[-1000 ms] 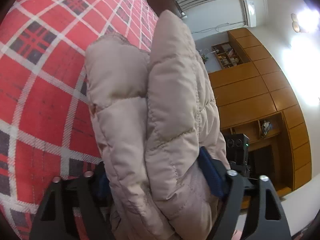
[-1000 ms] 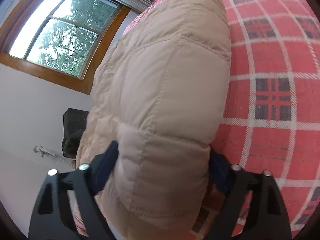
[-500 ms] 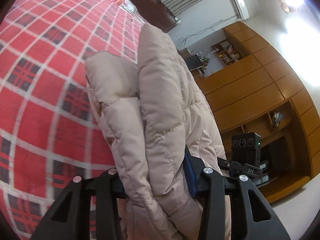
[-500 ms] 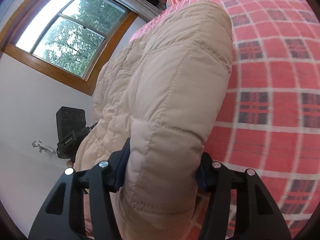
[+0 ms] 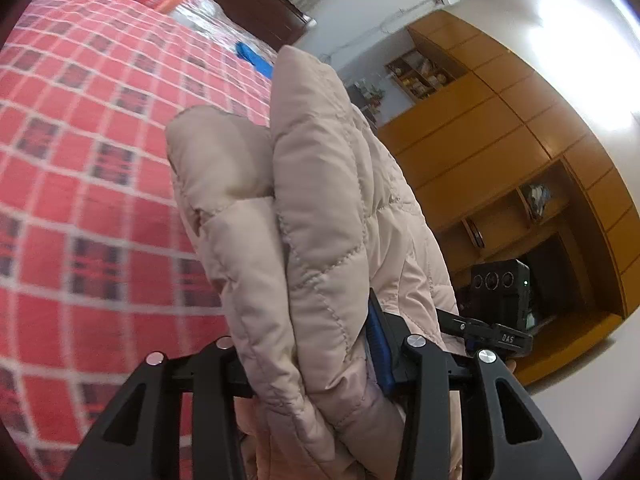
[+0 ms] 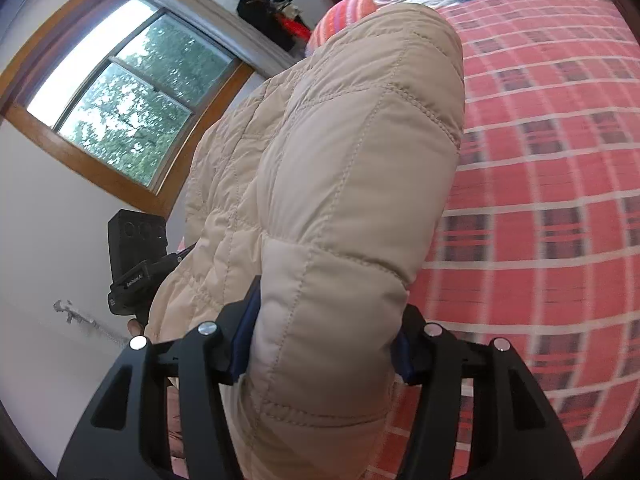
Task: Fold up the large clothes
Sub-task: 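Lift the bundle end with both tools and fold it over the bundle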
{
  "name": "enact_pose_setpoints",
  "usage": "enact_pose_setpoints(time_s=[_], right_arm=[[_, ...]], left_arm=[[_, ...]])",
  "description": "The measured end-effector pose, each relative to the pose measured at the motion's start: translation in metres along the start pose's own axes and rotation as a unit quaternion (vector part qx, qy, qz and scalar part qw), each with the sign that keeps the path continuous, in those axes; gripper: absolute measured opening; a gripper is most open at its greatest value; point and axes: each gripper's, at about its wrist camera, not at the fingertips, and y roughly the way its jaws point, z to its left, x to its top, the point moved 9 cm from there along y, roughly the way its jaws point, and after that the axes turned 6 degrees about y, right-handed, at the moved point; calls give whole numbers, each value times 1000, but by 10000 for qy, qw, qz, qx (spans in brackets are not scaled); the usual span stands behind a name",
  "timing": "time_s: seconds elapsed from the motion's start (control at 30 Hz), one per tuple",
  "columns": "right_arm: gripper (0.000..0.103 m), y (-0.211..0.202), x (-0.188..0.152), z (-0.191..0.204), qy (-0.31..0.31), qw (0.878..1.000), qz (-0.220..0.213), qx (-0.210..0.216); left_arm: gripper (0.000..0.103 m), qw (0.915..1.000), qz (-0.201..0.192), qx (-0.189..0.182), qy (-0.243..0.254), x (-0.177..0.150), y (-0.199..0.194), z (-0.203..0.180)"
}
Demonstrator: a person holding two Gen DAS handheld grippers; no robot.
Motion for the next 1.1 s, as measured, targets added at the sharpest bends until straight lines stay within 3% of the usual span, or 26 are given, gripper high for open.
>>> enact_pose_setpoints(time_s=[0.23,0.4,0.6,0.87,1.1], right_arm=[[54,-17,17,-40,178,9995,-112,-237],[54,-6,25,-65,273,9994,-20,-212],[55,10,29,-87,445,9989,84,-105],[59,17,16,-92,400,9989,35,-240],[68,20,7,-99,496,9984,-62,-268]], left_arm=[[42,10000,62,49,-23,6,49,1],[42,9996,90,188,-202,1,65,17],[43,9993,161,264,-231,-8,71,30],[46,9988,187,443,-53,-8,76,20],[53,9986,232,444,-145,-5,75,26]])
